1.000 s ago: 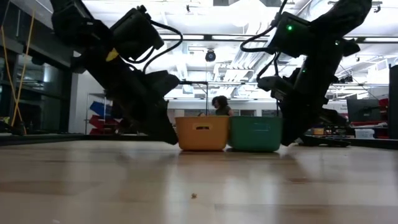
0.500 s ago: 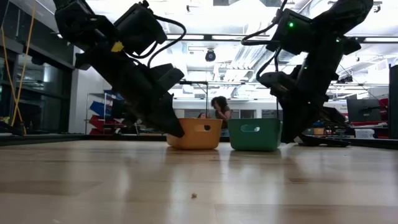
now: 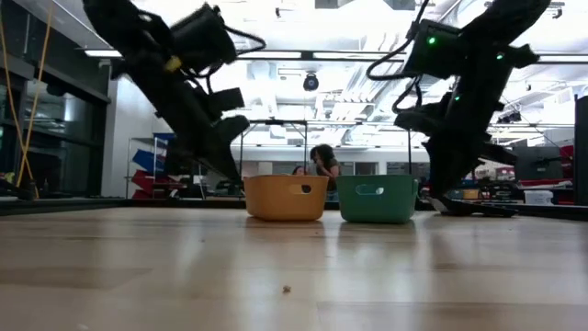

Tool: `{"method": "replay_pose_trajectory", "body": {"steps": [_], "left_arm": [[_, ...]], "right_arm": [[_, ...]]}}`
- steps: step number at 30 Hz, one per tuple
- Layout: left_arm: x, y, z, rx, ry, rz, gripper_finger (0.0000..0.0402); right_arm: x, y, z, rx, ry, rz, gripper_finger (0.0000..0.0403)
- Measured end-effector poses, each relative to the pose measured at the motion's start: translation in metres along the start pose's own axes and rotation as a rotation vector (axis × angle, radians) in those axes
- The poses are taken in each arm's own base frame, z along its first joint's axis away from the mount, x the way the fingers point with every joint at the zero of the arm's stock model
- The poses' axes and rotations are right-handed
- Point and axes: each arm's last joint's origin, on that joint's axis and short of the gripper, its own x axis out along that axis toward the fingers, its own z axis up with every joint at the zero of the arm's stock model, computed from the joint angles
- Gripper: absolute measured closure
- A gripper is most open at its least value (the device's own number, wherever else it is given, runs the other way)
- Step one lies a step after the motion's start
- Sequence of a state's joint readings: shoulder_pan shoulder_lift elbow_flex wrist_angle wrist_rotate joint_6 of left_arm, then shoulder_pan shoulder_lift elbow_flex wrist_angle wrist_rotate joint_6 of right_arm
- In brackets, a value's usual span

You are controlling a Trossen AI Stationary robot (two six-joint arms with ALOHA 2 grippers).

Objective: Sort batteries
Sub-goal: Adjust the bins on the table

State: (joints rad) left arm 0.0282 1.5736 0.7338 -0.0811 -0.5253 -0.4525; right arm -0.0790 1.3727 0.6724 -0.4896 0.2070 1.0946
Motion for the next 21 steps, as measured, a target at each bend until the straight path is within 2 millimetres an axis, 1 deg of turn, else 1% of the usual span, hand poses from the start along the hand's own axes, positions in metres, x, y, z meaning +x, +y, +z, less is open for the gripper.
{"method": "replay_pose_trajectory", "body": {"steps": [3,7,12,16,21], "left_arm": [[0.016,0.014,0.006,-0.009,0.014,0.01,0.0402],[0.035,0.024,0.007,-0.061,0.059,-0.067,0.0402],[0.049,0.02,0.005,-0.087,0.04,-0.125,0.0402],[0.054,0.012,0.006,-0.119,-0.008,-0.172,0.0402],[0.057,0.003,0.005,-0.116,-0.037,-0.214,0.0401]], "right_arm": [[0.004,-0.003,0.013,0.021,-0.033,0.009,0.0403],[0.006,-0.005,0.026,0.039,-0.066,0.041,0.0403],[0.007,-0.007,0.036,0.07,-0.096,0.068,0.0403],[0.007,-0.006,0.043,0.086,-0.128,0.099,0.0403],[0.007,-0.006,0.047,0.067,-0.151,0.115,0.0403]]}}
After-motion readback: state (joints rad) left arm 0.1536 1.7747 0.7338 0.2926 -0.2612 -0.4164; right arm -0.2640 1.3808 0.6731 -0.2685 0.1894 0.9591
